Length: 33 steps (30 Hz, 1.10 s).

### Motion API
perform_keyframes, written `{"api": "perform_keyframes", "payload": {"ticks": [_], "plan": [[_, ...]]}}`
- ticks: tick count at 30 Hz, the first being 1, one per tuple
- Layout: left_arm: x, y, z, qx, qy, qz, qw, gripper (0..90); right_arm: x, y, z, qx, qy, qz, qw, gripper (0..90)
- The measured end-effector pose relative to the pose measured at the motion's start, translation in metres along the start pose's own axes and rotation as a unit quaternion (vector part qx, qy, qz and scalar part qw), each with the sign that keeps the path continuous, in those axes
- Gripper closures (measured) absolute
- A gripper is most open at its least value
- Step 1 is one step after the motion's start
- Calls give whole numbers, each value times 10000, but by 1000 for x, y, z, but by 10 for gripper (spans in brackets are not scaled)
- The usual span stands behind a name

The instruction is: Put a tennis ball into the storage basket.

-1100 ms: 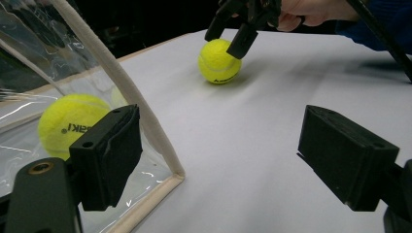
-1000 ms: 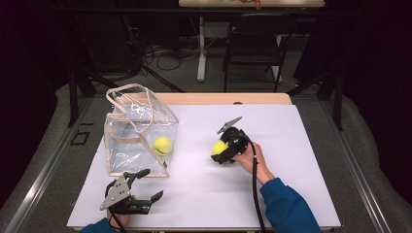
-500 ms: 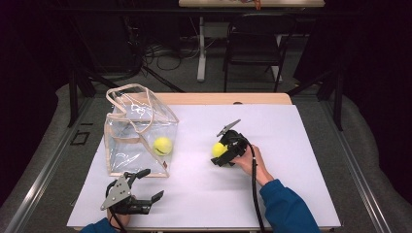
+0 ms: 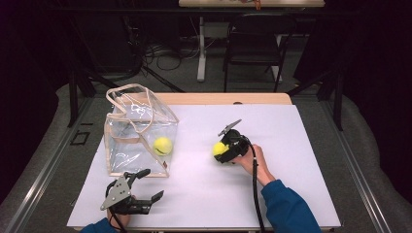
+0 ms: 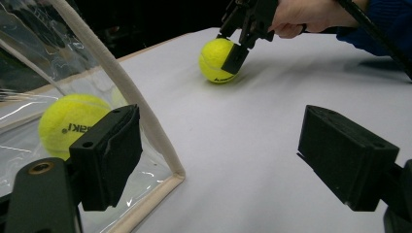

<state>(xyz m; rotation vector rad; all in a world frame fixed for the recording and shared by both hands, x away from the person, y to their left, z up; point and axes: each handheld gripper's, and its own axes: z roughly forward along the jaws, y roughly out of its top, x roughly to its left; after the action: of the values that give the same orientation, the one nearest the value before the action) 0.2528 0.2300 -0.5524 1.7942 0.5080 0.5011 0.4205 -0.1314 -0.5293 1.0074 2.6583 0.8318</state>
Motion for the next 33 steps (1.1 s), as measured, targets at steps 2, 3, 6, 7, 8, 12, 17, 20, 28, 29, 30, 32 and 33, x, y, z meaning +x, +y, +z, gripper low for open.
{"api": "perform_keyframes", "payload": {"ticks": [2,3,6,7,8,12,17,20,28,29,30,32,33], "plan": [[0,0,0,3,1,2,10000,158,-1,0,-1,21,23,10,10000,255],[0,0,0,-4,3,4,10000,159,-1,0,-1,20,26,34,10000,256],[0,0,0,9,1,17,10000,158,-1,0,-1,17,25,26,10000,259],[0,0,0,5,5,17,10000,158,-1,0,-1,18,22,14,10000,259],[0,0,0,3,4,17,10000,159,-1,0,-1,25,12,6,10000,260],[0,0,0,-8,12,-13,10000,158,-1,0,-2,-9,86,72,9999,261],[0,0,0,-17,-12,-5,10000,159,-3,-1,-4,-74,91,44,9999,261],[0,0,0,-19,-19,4,10000,158,-2,0,-6,-121,53,22,9999,261],[0,0,0,-28,11,6,10000,158,-1,2,-13,-222,-10,-55,9997,261],[0,0,0,-26,12,6,10000,158,-1,2,-14,-245,-17,-60,9997,261],[0,0,0,-24,9,1,10000,158,-1,2,-15,-252,-25,-62,9997,261],[0,0,0,-37,22,-13,10000,158,0,3,-17,-272,-40,-57,9996,261],[0,0,0,-24,26,-13,10000,158,0,3,-18,-279,-35,-36,9996,261]]}}
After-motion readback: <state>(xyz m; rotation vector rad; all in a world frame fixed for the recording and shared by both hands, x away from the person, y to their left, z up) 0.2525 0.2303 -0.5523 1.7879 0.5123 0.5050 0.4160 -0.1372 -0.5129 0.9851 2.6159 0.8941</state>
